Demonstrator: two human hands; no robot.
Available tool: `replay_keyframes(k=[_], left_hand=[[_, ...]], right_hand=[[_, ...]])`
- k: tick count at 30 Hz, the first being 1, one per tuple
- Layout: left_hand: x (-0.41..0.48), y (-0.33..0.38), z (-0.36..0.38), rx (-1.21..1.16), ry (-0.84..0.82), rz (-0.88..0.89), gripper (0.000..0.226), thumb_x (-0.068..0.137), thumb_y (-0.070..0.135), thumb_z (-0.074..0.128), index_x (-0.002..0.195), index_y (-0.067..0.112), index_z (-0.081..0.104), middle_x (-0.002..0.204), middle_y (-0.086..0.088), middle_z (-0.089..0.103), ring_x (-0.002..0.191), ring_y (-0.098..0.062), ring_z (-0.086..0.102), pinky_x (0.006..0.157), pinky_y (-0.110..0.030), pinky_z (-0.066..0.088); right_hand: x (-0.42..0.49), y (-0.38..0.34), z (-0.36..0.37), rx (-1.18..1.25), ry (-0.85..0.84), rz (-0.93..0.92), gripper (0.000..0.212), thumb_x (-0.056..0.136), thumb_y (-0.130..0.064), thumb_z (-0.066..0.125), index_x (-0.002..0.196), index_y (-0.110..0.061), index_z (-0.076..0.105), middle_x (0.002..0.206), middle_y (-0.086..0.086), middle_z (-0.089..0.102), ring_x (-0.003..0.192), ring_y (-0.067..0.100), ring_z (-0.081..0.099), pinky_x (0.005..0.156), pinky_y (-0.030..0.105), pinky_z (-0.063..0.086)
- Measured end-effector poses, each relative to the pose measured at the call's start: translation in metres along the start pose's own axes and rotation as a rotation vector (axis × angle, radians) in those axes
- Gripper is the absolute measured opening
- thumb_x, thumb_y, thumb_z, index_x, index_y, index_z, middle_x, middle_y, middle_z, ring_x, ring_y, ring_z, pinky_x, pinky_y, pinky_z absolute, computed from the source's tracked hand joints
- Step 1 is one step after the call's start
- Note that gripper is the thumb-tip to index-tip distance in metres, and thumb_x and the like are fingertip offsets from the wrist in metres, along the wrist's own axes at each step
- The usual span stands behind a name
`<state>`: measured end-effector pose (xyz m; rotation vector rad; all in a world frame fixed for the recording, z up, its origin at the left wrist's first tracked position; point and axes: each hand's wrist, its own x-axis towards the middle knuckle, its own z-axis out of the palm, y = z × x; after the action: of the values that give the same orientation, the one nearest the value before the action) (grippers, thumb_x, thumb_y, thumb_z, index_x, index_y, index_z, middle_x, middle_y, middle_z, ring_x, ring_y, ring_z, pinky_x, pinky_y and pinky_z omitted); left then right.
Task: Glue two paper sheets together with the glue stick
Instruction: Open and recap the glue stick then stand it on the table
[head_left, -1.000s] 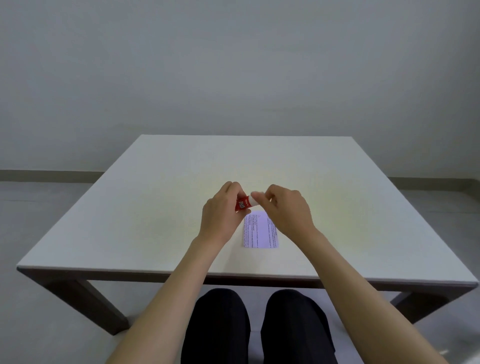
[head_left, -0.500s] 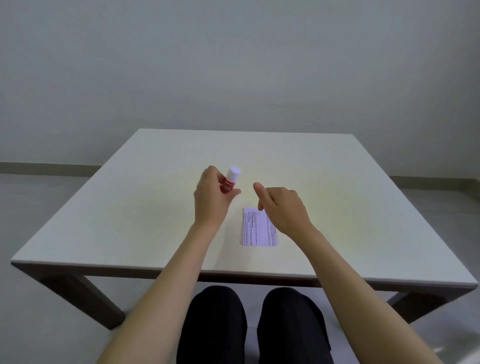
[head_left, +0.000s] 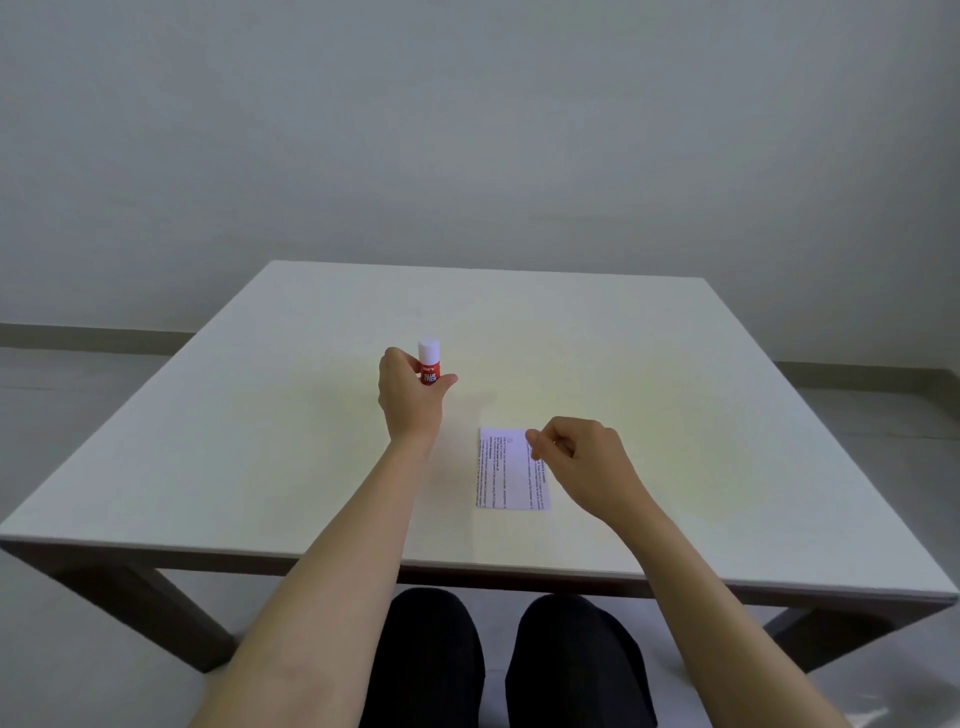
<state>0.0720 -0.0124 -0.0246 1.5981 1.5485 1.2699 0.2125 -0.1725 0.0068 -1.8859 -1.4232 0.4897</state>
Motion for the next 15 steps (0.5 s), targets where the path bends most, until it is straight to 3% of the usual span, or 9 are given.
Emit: replay_keyframes(k=[3, 6, 11, 15], left_hand=[[-0.002, -0.005, 0.001, 0.005, 0.017, 0.002, 0.043, 0.070, 0.017, 0.080, 0.082, 0.011, 0.040, 0.088, -0.011, 0.055, 0.076, -0.027, 0.052, 0.065, -0.029, 0.032], [-0.005, -0.009, 0.000, 0.003, 0.021, 0.008, 0.042, 0.070, 0.016, 0.080, 0.082, 0.010, 0.040, 0.087, -0.006, 0.052, 0.076, -0.024, 0.049, 0.065, -0.030, 0.032], [-0.009, -0.012, 0.002, -0.007, 0.004, -0.008, 0.042, 0.070, 0.014, 0.080, 0.085, 0.011, 0.040, 0.089, -0.007, 0.053, 0.081, -0.029, 0.055, 0.067, -0.035, 0.041], [-0.011, -0.016, 0.000, 0.018, -0.086, -0.030, 0.051, 0.066, 0.021, 0.084, 0.092, 0.009, 0.042, 0.096, -0.008, 0.055, 0.091, -0.033, 0.059, 0.066, -0.031, 0.037]], right_hand=[[0.000, -0.001, 0.002, 0.029, -0.018, -0.016, 0.032, 0.091, -0.032, 0.055, 0.071, -0.010, 0.066, 0.036, -0.009, 0.029, 0.036, 0.009, 0.030, 0.041, 0.017, 0.027], [-0.002, -0.003, 0.003, 0.035, -0.035, -0.023, 0.030, 0.092, -0.031, 0.054, 0.073, -0.010, 0.065, 0.039, -0.008, 0.030, 0.037, 0.008, 0.029, 0.043, 0.017, 0.022], [-0.004, -0.002, 0.004, 0.031, -0.040, -0.026, 0.027, 0.092, -0.030, 0.055, 0.079, -0.008, 0.065, 0.038, -0.009, 0.031, 0.036, 0.007, 0.032, 0.044, 0.018, 0.023], [-0.009, -0.005, 0.008, -0.019, -0.131, -0.048, 0.031, 0.092, -0.032, 0.053, 0.079, -0.007, 0.065, 0.043, -0.009, 0.036, 0.040, 0.007, 0.032, 0.046, 0.020, 0.027]])
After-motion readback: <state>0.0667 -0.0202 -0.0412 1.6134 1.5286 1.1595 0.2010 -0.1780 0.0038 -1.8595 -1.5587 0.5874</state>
